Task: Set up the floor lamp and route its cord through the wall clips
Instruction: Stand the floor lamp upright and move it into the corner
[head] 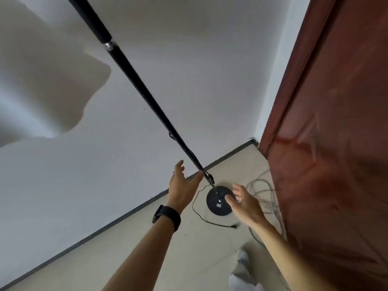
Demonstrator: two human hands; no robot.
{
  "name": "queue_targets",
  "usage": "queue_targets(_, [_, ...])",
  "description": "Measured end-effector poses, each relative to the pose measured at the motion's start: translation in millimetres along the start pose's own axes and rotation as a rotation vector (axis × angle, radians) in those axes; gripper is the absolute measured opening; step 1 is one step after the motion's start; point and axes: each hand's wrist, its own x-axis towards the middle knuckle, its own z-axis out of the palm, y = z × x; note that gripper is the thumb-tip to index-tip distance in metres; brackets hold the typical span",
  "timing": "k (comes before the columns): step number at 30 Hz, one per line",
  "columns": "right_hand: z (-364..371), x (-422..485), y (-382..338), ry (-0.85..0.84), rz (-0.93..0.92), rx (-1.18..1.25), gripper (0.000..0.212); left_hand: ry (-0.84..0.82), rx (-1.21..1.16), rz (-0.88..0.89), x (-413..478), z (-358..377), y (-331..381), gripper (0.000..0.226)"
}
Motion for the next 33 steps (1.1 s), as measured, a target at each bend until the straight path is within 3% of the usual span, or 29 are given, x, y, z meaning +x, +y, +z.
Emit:
queue_targets(3, [6.5, 51.5, 6.6, -0.087, 0.050, -0.025, 0.067, 0.005, -0.076, -0.074, 33.0, 23.7, 10.3, 0.072])
queue_targets(8, [38.0, 119.9, 19.9, -0.197, 0.030, -0.109, 0.070, 0.061, -0.137, -0.146, 74.3, 53.6, 3.0, 0.031])
queue_targets(12, [67.8, 157.0, 32.3, -0.263, -0.034, -0.139, 0.065, 0.095, -0.286, -0.179, 100.6, 64.9, -7.5, 0.045])
queue_targets(17, [85.9, 178.4, 29.6, -0.154, -0.120, -0.149, 0.037, 0.292, -0.546, -0.247, 111.0, 80.4, 0.8, 0.039])
queue_targets(22, [93.7, 169.8, 16.0, -0.197, -0.225, -0.298, 0.038, 0.467, -0.586, -0.286, 97.8, 75.5, 4.4, 0.025])
queue_targets(33, [116.8, 53.3, -92.8, -0.310, -0.518, -0.382, 0.033, 0.666, -0.654, -0.168, -6.4, -63.3, 31.0, 0.038])
